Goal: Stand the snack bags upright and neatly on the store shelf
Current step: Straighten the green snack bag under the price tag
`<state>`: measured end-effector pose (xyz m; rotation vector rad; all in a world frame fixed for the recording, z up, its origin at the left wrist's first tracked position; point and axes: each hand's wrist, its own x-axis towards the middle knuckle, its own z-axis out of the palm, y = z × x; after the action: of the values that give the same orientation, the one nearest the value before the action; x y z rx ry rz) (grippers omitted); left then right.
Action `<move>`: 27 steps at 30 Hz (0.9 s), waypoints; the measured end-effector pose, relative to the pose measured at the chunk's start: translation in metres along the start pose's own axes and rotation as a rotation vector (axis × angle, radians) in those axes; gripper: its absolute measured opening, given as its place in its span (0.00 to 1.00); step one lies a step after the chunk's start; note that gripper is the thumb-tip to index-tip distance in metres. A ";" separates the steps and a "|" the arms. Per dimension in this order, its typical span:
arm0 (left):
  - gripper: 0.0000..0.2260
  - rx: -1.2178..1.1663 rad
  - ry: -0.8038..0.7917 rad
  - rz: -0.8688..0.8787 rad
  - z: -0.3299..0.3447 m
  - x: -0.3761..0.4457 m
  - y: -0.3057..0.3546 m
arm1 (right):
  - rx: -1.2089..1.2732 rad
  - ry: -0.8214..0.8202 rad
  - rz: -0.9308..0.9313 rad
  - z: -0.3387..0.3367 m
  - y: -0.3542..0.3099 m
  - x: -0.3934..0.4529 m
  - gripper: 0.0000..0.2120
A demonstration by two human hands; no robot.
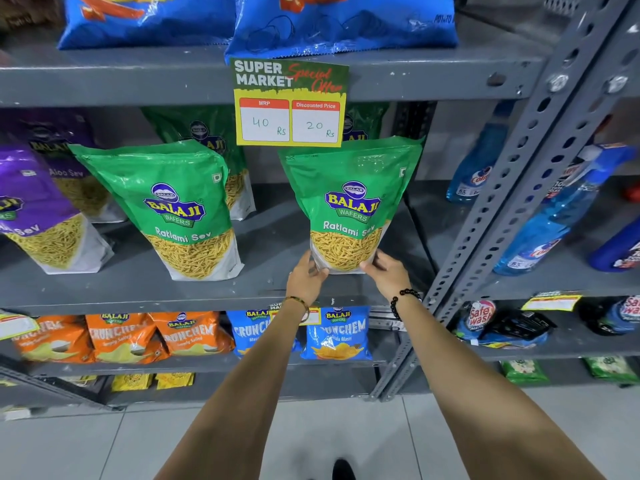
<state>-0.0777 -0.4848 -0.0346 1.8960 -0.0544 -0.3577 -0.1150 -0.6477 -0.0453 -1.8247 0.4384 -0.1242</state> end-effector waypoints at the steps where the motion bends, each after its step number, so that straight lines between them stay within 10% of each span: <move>1: 0.25 0.003 -0.003 0.001 0.000 -0.001 0.001 | 0.001 0.001 -0.001 0.000 0.000 0.000 0.17; 27: 0.26 0.035 -0.008 -0.021 -0.004 -0.001 0.000 | -0.002 0.039 0.012 0.000 -0.007 -0.009 0.18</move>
<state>-0.0775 -0.4807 -0.0334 1.9307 -0.0460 -0.3807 -0.1214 -0.6431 -0.0373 -1.8241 0.4771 -0.1517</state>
